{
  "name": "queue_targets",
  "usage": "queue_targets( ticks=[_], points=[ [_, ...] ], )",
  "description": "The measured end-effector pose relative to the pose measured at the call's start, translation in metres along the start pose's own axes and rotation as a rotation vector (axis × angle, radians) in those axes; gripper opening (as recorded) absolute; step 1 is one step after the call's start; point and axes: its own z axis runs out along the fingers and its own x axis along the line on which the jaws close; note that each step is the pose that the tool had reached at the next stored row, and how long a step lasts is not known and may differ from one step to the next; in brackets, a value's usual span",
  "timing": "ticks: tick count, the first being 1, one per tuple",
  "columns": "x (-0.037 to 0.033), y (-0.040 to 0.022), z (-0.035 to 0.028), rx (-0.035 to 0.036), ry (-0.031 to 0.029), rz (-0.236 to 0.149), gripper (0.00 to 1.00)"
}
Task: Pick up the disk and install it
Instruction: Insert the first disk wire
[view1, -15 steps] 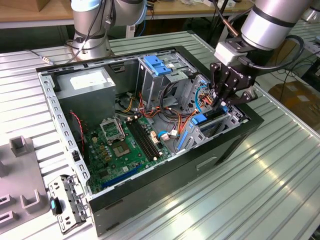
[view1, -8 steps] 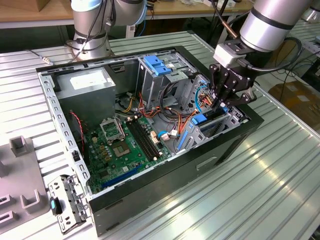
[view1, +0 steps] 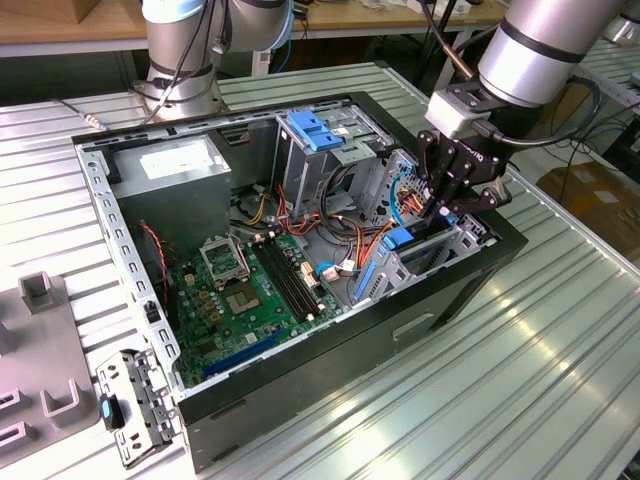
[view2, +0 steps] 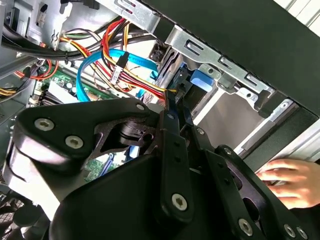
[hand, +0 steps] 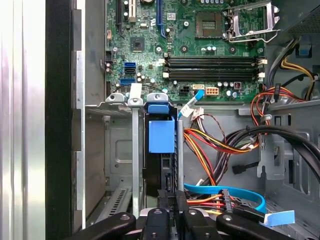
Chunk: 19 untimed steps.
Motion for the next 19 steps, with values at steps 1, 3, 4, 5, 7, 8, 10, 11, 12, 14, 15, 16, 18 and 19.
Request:
queue_targets(
  ticks=[1,3,4,5,7,8,10,11,12,14,15,16,18,19],
  points=[
    [0.0000,0.0001,-0.0016,0.0000,0.0005,0.000,0.17],
    [0.0000,0.0002,-0.0053,0.0000,0.0006,0.000,0.18],
    [0.0000,0.0003,-0.0086,0.0000,0.0009,0.000,0.25],
    [-0.0001,0.0004,-0.0109,0.0000,0.0019,0.000,0.25],
    [-0.0002,0.0004,-0.0121,0.0000,0.0026,0.000,0.25],
    [-0.0002,0.0004,-0.0121,0.0000,0.0027,0.000,0.24],
    [-0.0002,0.0004,-0.0123,0.0000,0.0030,0.000,0.11],
    [-0.0002,0.0004,-0.0123,0.0000,0.0030,0.000,0.11],
    [-0.0002,0.0004,-0.0123,0.0000,0.0031,0.000,0.11],
    [-0.0002,0.0004,-0.0123,0.0000,0.0031,0.000,0.11],
    [-0.0003,0.0004,-0.0123,0.0000,0.0031,0.000,0.11],
    [-0.0003,0.0004,-0.0123,0.0000,0.0032,0.000,0.11],
    [-0.0003,0.0004,-0.0123,0.0000,0.0032,0.000,0.11],
    [-0.0003,0.0004,-0.0123,0.0000,0.0032,0.000,0.11]
  ],
)
